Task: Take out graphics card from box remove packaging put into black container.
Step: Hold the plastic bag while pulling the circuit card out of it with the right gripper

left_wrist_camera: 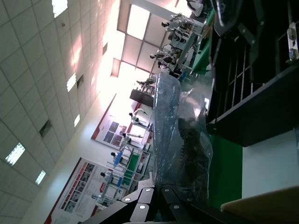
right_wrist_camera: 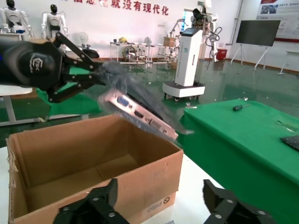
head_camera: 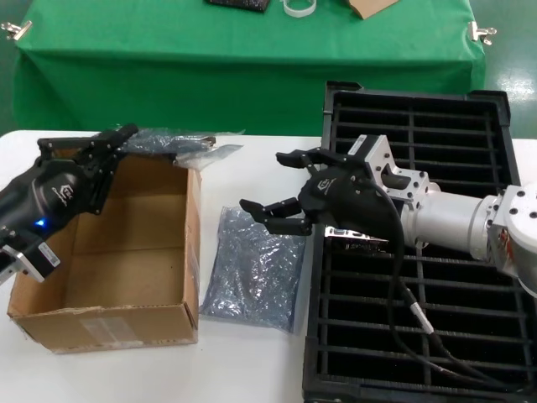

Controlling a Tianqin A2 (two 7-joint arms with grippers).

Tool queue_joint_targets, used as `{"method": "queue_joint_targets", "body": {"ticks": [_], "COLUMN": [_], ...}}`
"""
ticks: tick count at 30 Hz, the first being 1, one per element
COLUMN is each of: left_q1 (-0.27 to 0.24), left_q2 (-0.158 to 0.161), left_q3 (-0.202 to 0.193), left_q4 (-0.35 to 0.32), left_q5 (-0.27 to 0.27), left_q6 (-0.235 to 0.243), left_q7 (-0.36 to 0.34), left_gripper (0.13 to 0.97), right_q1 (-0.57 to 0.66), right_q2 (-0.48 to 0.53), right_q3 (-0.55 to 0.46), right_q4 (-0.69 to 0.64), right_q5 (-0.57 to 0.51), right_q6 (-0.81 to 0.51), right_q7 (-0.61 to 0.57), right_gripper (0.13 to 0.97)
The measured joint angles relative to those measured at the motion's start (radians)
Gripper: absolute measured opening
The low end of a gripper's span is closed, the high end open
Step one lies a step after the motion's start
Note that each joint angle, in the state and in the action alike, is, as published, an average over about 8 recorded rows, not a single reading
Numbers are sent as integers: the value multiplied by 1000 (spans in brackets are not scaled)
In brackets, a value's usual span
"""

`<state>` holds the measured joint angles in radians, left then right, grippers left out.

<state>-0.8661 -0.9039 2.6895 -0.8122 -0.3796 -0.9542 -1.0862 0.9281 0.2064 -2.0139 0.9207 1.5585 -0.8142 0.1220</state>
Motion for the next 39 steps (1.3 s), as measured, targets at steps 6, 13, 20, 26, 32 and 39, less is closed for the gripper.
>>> {"method": "queue_joint_targets", "body": {"ticks": [6, 13, 20, 26, 32, 39], "left_q1": [-7, -7, 7, 21, 33, 54], "left_q2": [11, 24, 31, 24, 10, -10], "left_q3": [9, 19, 26, 27, 22, 11], "left_q4": [35, 80, 98, 81, 41, -32], "left_q5": [11, 20, 23, 21, 16, 6], "left_q6": [-13, -29, -43, -47, -42, -24], "left_q7": [8, 25, 46, 54, 57, 62], "left_gripper": [139, 139, 139, 139, 139, 139], "right_q1": [16, 35, 57, 65, 63, 62], "right_q2": [-8, -28, -53, -71, -80, -84], "right_q3": [4, 20, 24, 31, 38, 42], "right_q4": [-16, -54, -107, -143, -161, -171], "right_q5": [19, 55, 76, 93, 107, 116], "right_q6": [-16, -37, -58, -72, -82, -90], "right_q7": [-31, -88, -141, -176, -190, -198], "right_gripper": [636, 446, 317, 232, 160, 140]}}
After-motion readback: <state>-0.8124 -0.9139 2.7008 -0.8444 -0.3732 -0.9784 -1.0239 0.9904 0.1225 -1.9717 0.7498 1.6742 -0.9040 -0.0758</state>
